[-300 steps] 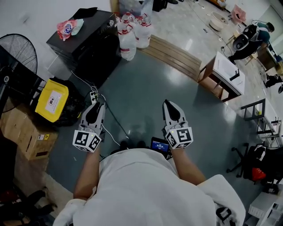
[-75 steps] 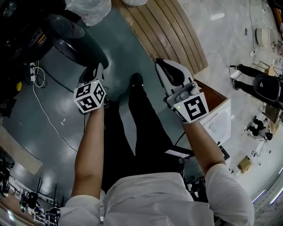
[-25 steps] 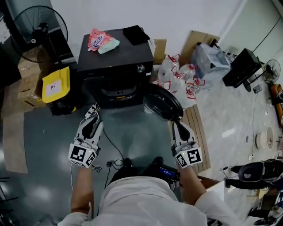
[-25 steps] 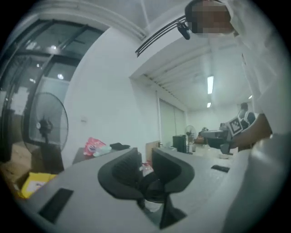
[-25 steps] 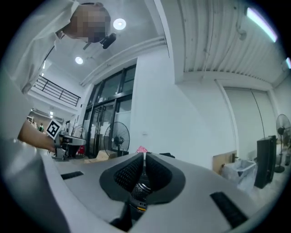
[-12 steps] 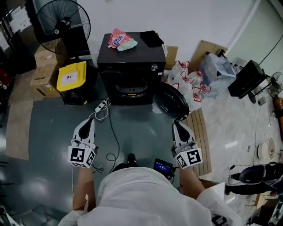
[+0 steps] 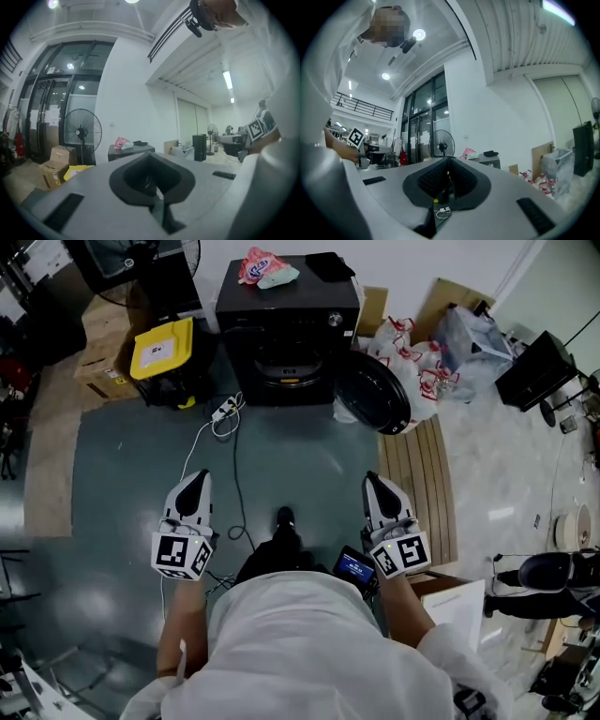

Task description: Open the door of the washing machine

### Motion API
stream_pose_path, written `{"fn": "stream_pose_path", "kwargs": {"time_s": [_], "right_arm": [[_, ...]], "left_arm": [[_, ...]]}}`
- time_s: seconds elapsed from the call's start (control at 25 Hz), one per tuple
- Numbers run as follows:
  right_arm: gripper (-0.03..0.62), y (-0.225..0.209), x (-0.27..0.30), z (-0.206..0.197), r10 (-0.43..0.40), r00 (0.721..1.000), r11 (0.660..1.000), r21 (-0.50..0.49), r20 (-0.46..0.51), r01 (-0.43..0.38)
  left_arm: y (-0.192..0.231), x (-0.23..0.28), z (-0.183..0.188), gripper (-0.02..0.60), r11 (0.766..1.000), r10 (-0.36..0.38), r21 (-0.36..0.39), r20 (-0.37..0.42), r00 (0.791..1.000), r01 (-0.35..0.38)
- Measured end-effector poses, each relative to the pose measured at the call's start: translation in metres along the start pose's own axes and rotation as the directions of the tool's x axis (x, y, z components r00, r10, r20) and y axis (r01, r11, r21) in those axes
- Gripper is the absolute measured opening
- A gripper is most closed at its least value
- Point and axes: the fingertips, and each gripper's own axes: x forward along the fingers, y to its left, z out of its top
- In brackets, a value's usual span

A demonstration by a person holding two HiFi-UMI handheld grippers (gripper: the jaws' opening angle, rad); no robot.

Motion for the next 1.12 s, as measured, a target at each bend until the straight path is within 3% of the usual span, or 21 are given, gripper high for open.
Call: {"fn": "stream_pose_path", "kwargs": {"time_s": [0.28, 0.44, 0.6, 0.84, 1.12], "right_arm": [[0.038, 0.011, -0.022, 0.001, -0.046, 0.999, 0.998, -0.047, -0.004, 0.046], [0.038, 0.020, -0.032, 0.003, -0.069, 0.998, 0.995, -0.071, 0.006, 0.069], [0.038, 0.037, -0.028, -0.005, -0.103, 0.994, 0.992, -0.074, -0.028, 0.101], [0.038, 0.062, 0.008, -0.010, -0.158, 0.987, 0.986, -0.069, -0.040, 0.155], [0.038, 0.081, 0.034, -0.020, -0.169, 0.983, 0.982, -0.092, -0.067, 0.162]], "left_arm": [[-0.004, -0.032, -0.008, 0.008, 0.998, 0.059, 0.014, 0.013, 0.998, -0.059], [-0.005, -0.033, -0.017, 0.008, 1.000, 0.018, -0.027, 0.057, 0.998, -0.017], [-0.001, -0.028, -0.024, 0.008, 0.999, -0.036, 0.033, 0.047, 0.998, 0.034], [0.041, -0.029, -0.019, 0.008, 0.996, -0.087, -0.020, 0.046, 0.995, 0.088], [0.084, -0.034, -0.030, 0.008, 0.997, -0.051, -0.048, 0.038, 0.998, 0.053]]}}
